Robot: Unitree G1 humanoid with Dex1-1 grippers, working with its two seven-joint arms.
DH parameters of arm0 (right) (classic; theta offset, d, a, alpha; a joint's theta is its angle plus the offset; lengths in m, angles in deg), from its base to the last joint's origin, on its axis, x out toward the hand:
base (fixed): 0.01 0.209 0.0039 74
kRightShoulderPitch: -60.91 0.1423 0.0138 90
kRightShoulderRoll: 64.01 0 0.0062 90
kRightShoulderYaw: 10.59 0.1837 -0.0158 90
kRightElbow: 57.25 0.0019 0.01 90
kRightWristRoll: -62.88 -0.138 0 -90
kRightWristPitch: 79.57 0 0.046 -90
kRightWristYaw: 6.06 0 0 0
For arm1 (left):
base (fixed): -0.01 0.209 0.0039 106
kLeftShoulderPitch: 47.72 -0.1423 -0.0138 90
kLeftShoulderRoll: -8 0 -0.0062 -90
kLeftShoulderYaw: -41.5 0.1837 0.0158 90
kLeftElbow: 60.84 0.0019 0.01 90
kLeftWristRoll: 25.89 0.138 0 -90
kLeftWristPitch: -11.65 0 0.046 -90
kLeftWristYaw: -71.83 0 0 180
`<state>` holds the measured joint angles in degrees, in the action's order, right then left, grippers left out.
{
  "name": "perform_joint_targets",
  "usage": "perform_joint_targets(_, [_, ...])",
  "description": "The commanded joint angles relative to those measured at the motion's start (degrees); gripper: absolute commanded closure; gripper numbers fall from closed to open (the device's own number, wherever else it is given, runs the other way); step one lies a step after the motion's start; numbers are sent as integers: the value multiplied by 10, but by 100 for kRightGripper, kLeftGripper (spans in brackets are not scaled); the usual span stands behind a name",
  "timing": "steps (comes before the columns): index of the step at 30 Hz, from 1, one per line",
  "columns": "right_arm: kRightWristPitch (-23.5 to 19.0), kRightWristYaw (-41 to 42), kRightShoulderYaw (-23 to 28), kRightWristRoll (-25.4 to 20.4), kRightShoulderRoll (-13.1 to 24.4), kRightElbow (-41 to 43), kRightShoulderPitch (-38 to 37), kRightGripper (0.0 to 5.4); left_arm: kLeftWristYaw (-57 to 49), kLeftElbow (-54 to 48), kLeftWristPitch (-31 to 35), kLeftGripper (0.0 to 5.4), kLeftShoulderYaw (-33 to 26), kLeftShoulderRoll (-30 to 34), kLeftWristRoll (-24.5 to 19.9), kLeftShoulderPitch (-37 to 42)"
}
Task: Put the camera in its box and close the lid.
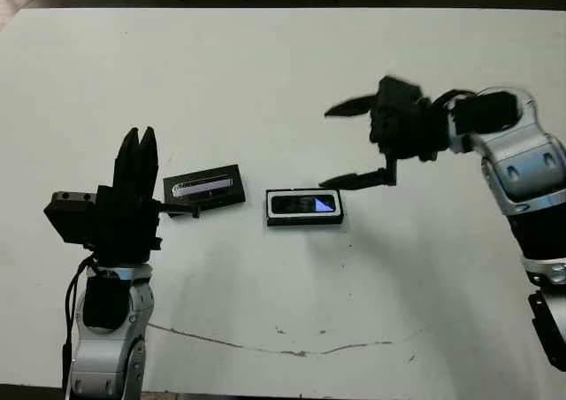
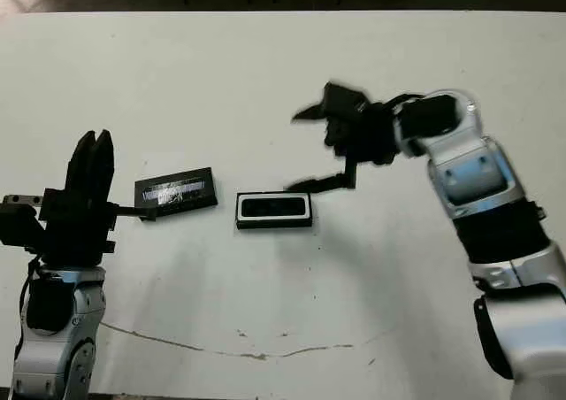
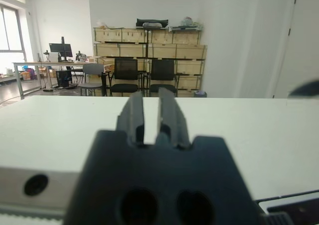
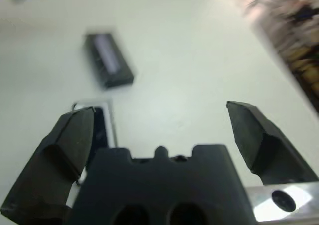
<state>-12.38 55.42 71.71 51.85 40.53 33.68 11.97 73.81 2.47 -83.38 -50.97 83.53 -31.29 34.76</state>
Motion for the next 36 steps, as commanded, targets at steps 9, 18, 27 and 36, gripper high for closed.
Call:
perform_joint_targets(9, [-10, -285, 89, 13, -75, 206, -228, 106, 5, 6, 4, 540, -17, 11, -1, -11])
perform_joint_targets(18, [23, -260, 133, -42, -48, 202, -318, 308, 80, 7, 34, 540, -97, 120, -44, 44])
perform_joint_targets(27, [40, -263, 158, -94, -54, 195, -346, 512, 237, 66, 151, 540, -138, 315, -105, 155])
perform_joint_targets(36, [29, -275, 159, -108, -46, 195, -338, 540, 472, 231, 248, 385, -26, 428, -140, 332])
